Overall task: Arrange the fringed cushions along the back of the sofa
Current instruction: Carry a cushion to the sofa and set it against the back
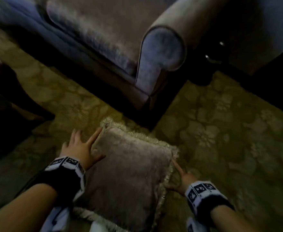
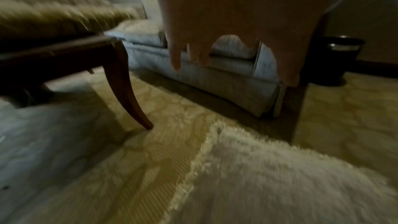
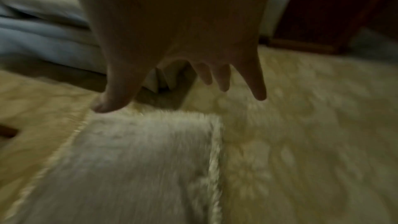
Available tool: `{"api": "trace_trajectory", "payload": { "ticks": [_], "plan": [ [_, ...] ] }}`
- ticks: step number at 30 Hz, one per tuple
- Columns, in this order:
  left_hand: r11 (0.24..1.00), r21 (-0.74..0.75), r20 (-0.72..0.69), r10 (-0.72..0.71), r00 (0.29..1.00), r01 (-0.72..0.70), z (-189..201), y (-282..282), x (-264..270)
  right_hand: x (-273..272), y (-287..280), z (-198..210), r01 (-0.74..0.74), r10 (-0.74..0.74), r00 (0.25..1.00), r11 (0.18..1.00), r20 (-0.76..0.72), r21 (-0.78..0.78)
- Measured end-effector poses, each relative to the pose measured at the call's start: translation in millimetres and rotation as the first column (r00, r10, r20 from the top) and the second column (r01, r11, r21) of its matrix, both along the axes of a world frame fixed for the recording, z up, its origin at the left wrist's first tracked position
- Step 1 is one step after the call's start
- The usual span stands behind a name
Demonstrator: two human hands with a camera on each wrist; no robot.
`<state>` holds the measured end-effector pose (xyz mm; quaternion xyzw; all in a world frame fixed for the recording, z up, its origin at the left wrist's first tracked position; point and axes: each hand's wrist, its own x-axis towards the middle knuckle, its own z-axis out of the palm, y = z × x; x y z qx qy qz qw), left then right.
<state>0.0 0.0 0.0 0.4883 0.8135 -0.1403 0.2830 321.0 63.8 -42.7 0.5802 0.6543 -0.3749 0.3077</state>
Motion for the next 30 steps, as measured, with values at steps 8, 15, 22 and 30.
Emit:
{"api": "trace_trajectory", "payload": {
  "ticks": [8,15,22,30],
  "plan": [
    [0.983,-0.13,0.038,-0.126,0.991,0.13,-151.5,14.5,1.1,-20.4,-31.1,-170.3,0.239,-0.24,0.971,0.97,-0.021,-0.041],
    [0.989,-0.134,0.121,-0.048,0.992,0.064,-227.9,17.1,-13.1,-29.8,-33.7,-246.8,0.334,-0.335,0.942,0.936,0.014,-0.108],
    [0.979,-0.201,0.211,0.014,0.977,0.03,-290.0,9.3,-42.7,-22.8,-31.0,-275.4,0.476,-0.475,0.879,0.879,0.051,-0.014],
    [0.983,-0.177,0.341,0.102,0.934,-0.042,-317.2,11.0,-45.8,-23.2,-15.0,-293.1,0.55,-0.551,0.835,0.834,0.007,-0.032]
  ]
}}
